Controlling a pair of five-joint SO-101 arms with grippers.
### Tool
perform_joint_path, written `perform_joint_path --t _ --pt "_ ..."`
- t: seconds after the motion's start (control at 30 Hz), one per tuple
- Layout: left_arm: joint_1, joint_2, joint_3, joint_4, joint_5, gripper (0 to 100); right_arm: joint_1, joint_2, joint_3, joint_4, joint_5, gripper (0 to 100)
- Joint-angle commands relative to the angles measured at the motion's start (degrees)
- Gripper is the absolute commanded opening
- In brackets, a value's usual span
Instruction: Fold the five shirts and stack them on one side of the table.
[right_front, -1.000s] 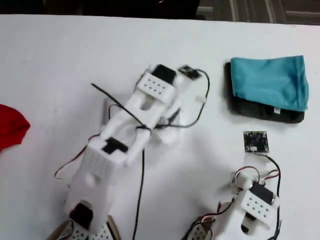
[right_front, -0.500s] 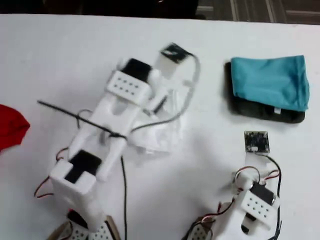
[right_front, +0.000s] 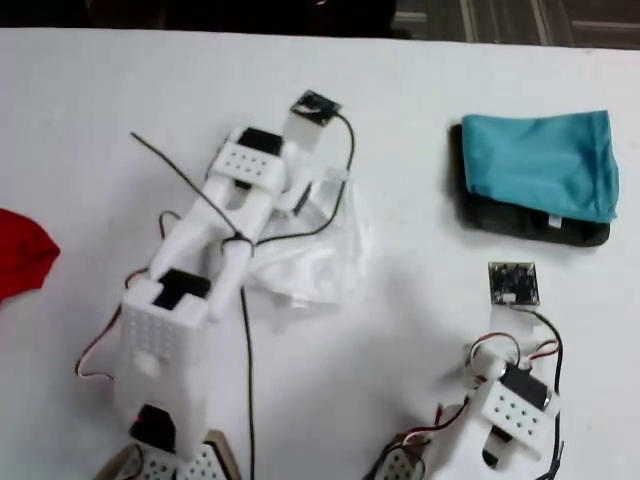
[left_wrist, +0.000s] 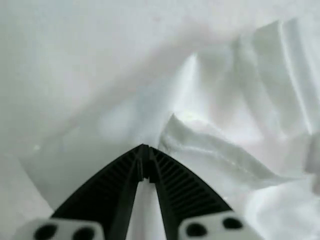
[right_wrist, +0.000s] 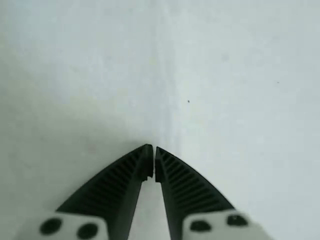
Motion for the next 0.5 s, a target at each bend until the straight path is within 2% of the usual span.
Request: perform_joint_path --t 0.0,0.2,0.47 --pt "2.6 -0.9 0.0 3.1 1.4 3 0.4 -1.3 -0.4 -0.8 -0.2 2.0" --pt "9.6 -1.3 0.0 12.9 1.5 3 0.4 -1.3 -0.4 -0.9 -0.3 2.0" --pt "17.4 -11.7 0.5 22.4 1.3 3 0.4 -1.3 -0.4 -0.9 -0.4 2.0"
